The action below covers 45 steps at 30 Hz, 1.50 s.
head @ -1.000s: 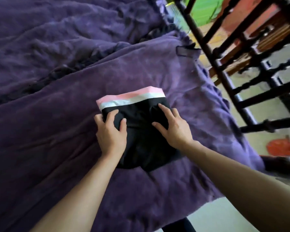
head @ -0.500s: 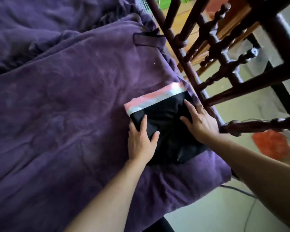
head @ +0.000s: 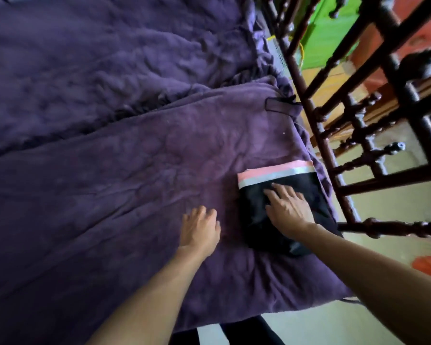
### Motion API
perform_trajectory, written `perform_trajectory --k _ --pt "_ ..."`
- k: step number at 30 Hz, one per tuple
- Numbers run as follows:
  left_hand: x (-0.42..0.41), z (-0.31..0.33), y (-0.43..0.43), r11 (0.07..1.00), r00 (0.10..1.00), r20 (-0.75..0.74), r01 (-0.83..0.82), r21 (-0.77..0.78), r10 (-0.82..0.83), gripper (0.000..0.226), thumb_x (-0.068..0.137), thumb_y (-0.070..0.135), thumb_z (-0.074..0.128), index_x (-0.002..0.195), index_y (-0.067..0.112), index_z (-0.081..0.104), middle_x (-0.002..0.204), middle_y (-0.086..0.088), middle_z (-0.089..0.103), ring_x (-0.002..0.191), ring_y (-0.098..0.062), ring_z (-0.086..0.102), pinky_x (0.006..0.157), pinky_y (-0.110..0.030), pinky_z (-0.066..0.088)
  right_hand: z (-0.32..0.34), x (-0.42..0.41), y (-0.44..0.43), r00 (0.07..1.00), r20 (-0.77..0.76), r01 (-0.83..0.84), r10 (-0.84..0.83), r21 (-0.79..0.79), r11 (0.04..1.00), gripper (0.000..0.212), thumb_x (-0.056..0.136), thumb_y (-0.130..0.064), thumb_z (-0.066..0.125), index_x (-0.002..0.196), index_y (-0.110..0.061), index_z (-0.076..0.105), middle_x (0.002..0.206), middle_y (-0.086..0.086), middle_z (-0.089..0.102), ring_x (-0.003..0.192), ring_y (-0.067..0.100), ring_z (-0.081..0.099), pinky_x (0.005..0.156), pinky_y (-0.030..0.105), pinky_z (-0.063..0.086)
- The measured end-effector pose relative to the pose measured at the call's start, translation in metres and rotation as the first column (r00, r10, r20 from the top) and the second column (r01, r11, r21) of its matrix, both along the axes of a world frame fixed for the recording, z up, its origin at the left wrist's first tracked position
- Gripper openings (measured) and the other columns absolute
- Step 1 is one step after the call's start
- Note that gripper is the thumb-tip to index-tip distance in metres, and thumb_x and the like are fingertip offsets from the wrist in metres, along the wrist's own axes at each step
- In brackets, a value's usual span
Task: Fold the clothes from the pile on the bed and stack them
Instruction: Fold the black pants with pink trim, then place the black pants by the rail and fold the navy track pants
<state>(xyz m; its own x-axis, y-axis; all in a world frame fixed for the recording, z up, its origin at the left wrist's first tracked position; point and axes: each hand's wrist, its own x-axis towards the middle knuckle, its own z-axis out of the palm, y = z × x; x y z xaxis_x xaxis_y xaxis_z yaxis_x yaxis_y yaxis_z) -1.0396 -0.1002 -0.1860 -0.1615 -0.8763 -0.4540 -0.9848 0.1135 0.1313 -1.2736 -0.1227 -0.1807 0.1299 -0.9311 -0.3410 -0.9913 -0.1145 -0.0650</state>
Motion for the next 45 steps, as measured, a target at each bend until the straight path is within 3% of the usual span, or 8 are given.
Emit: perform_trajectory --k 3,7,15,23,29,36,40,45 --pt "0.071 0.036 0.025 0.991 0.991 0.005 -0.132 0.009 0.132 0.023 0.095 0.033 0.04 0.107 0.021 0.057 0.113 -0.004 0.063 0.109 -0.026 0.057 0.091 -0.038 0.039 0.032 0.069 -0.002 0.988 0.069 -0.141 0.138 0.04 0.989 0.03 0.092 -0.037 0.048 0.113 -0.021 0.06 0.115 0.002 0.059 0.109 0.025 0.056 0.08 0.037 0.047" --pt "0.169 0.08 0.069 0.932 0.935 -0.025 -0.355 -0.068 0.354 0.02 0.094 0.03 0.045 0.102 0.02 0.06 0.105 -0.005 0.067 0.098 -0.029 0.064 0.076 -0.036 0.048 0.072 0.165 0.006 0.934 0.193 -0.303 0.301 -0.022 0.953 0.02 0.091 -0.028 0.052 0.097 -0.012 0.063 0.102 0.011 0.064 0.096 0.034 0.063 0.067 0.039 0.047" --pt "0.356 0.141 0.188 0.797 0.823 -0.062 -0.563 -0.219 0.564 0.018 0.092 0.031 0.047 0.099 0.021 0.06 0.096 -0.001 0.068 0.09 -0.025 0.065 0.067 -0.032 0.046 0.127 0.364 0.073 0.813 0.176 -0.541 0.556 -0.129 0.831 0.026 0.093 -0.028 0.048 0.111 -0.015 0.062 0.112 0.008 0.063 0.103 0.033 0.061 0.072 0.04 0.048" --pt "0.553 0.19 0.328 0.667 0.69 -0.027 -0.708 -0.233 0.723 0.021 0.092 0.03 0.044 0.101 0.019 0.059 0.102 -0.004 0.068 0.099 -0.027 0.063 0.077 -0.034 0.047 0.161 0.585 0.162 0.658 0.138 -0.715 0.74 -0.195 0.672 0.026 0.098 -0.034 0.04 0.111 -0.019 0.057 0.115 0.003 0.06 0.1 0.032 0.061 0.072 0.037 0.044" --pt "0.652 0.22 0.391 0.565 0.594 -0.049 -0.785 -0.253 0.803 0.02 0.094 0.029 0.043 0.1 0.017 0.058 0.103 -0.007 0.066 0.101 -0.027 0.062 0.081 -0.035 0.046 0.185 0.713 0.189 0.546 0.169 -0.786 0.821 -0.238 0.571 0.029 0.099 -0.038 0.038 0.117 -0.023 0.056 0.118 -0.002 0.059 0.102 0.026 0.06 0.076 0.033 0.045" --pt "0.763 0.233 0.398 0.529 0.574 -0.082 -0.794 -0.299 0.815 0.022 0.094 0.029 0.044 0.105 0.018 0.058 0.107 -0.003 0.064 0.104 -0.023 0.06 0.084 -0.033 0.046 0.179 0.838 0.179 0.513 0.177 -0.823 0.84 -0.176 0.54 0.025 0.097 -0.039 0.039 0.105 -0.022 0.055 0.113 -0.001 0.059 0.1 0.024 0.06 0.077 0.033 0.047" --pt "0.844 0.23 0.375 0.526 0.568 -0.057 -0.791 -0.312 0.821 0.021 0.093 0.032 0.043 0.102 0.021 0.057 0.105 -0.001 0.064 0.102 -0.024 0.06 0.081 -0.034 0.045 0.17 0.922 0.155 0.554 0.206 -0.791 0.807 -0.173 0.587 0.023 0.095 -0.04 0.04 0.103 -0.025 0.054 0.113 -0.002 0.06 0.101 0.024 0.061 0.073 0.033 0.044" --pt "0.937 0.223 0.347 0.552 0.593 -0.044 -0.771 -0.316 0.804 0.02 0.093 0.034 0.042 0.099 0.022 0.057 0.102 0.0 0.064 0.1 -0.022 0.061 0.077 -0.033 0.044 0.157 1.017 0.131 0.651 0.244 -0.723 0.719 -0.09 0.685 0.034 0.092 -0.036 0.047 0.124 -0.028 0.055 0.126 -0.002 0.06 0.111 0.024 0.06 0.083 0.033 0.045"
